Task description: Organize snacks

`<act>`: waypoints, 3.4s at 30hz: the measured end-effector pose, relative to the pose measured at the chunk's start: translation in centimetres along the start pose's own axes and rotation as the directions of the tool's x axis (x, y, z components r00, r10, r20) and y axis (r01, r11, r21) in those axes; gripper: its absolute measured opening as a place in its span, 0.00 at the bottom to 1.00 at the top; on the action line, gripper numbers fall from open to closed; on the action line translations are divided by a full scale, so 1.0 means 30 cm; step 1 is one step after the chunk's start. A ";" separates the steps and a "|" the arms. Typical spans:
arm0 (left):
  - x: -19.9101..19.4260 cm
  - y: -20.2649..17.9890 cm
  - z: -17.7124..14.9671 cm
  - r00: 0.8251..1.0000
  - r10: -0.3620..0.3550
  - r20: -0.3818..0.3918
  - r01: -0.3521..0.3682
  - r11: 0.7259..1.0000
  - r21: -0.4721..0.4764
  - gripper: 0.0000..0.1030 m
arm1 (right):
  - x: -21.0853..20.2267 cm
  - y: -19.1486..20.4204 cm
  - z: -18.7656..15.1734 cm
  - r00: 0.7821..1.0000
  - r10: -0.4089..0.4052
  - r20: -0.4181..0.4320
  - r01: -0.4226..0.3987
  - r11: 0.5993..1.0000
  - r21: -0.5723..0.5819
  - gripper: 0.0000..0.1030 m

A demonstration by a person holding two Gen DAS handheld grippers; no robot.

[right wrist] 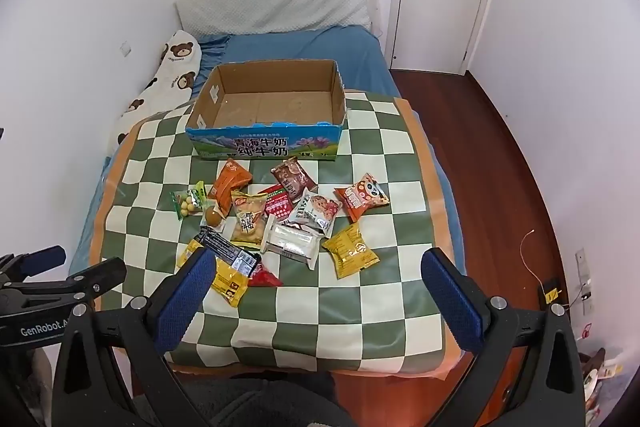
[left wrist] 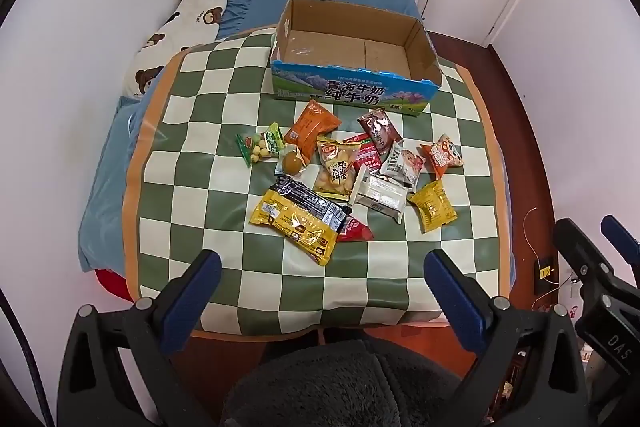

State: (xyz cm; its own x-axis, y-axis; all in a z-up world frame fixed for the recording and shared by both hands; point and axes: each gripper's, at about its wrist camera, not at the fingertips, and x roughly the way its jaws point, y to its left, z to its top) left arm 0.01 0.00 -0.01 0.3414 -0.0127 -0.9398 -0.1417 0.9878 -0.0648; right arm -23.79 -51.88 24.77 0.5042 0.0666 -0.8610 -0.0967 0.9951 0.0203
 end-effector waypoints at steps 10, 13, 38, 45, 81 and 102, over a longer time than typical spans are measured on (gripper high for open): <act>-0.002 0.001 0.001 1.000 0.002 0.001 -0.002 1.000 -0.002 1.00 | 0.013 0.019 -0.014 1.000 -0.017 -0.016 0.017 1.000 -0.015 1.00; -0.001 0.001 0.001 1.000 0.001 0.003 -0.001 1.000 -0.001 1.00 | 0.006 -0.006 -0.031 1.000 -0.005 -0.011 0.005 1.000 -0.005 1.00; -0.051 -0.011 -0.019 1.000 0.015 0.022 -0.016 1.000 0.013 1.00 | -0.030 -0.024 -0.031 1.000 0.000 0.005 0.000 1.000 0.014 1.00; -0.055 -0.013 -0.011 1.000 0.015 0.024 -0.015 1.000 0.011 1.00 | -0.045 -0.026 -0.020 1.000 0.000 0.010 0.000 1.000 0.012 1.00; -0.067 -0.008 -0.005 0.999 0.012 0.036 -0.012 1.000 0.012 1.00 | -0.046 -0.025 -0.020 1.000 0.000 0.016 0.000 1.000 0.011 1.00; -0.016 -0.004 0.059 0.999 0.031 0.037 -0.030 0.999 -0.030 1.00 | 0.027 -0.042 0.007 1.000 0.026 -0.005 -0.026 1.000 0.017 1.00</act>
State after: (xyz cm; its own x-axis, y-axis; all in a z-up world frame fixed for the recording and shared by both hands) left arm 1.51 0.18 1.04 0.3710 0.0235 -0.9283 -0.1797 0.9826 -0.0470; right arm -23.09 -53.08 24.16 0.4971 0.0925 -0.8627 -0.0951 0.9941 0.0517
